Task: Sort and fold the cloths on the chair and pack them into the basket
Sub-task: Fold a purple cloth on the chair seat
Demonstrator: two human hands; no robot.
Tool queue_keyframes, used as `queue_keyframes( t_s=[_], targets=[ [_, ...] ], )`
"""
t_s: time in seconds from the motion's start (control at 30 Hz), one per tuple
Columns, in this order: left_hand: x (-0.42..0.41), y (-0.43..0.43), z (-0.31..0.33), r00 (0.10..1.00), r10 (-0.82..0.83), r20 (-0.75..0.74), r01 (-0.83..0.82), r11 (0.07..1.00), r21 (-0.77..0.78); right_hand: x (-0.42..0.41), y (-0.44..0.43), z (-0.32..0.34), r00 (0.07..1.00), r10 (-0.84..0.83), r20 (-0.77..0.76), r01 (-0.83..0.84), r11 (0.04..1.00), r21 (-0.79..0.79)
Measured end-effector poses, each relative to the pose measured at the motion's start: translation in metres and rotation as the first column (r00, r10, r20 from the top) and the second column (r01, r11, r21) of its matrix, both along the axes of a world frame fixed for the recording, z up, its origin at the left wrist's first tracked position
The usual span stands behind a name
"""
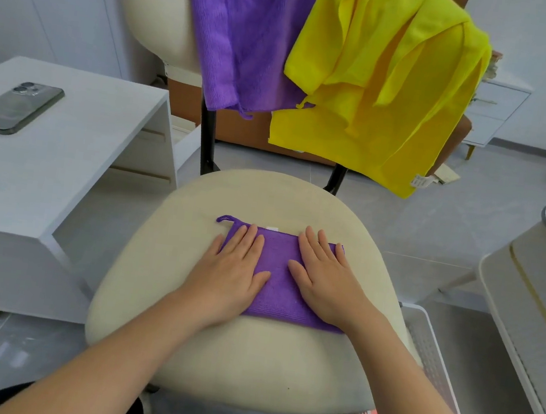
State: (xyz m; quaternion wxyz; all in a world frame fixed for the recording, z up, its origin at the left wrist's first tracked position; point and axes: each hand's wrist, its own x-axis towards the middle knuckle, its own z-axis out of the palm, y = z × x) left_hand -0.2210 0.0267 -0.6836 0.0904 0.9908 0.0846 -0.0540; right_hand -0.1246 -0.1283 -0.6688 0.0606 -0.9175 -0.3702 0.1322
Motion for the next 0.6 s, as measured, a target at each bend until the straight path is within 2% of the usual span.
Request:
queue_keyframes(
  t_s=[0.2, 0.33, 0.6],
  targets=[
    [0.004, -0.002, -0.002, 1.000, 0.030, 0.002, -0.030, 0.999, 0.041, -0.018, 0.008, 0.011, 0.997, -0.023, 0.073, 0.018, 0.997, 0.070],
    [0.004, -0.002, -0.003, 0.999, 0.052, 0.002, -0.052, 0.996, 0.073, -0.028, 0.014, -0.006, 0.998, 0.000, 0.067, 0.001, 1.000, -0.016],
    [0.003, -0.003, -0.002, 0.997, 0.070, 0.007, -0.071, 0.994, 0.078, -0.022, 0.003, -0.014, 0.992, -0.022, 0.124, 0.019, 0.999, 0.031]
  ],
)
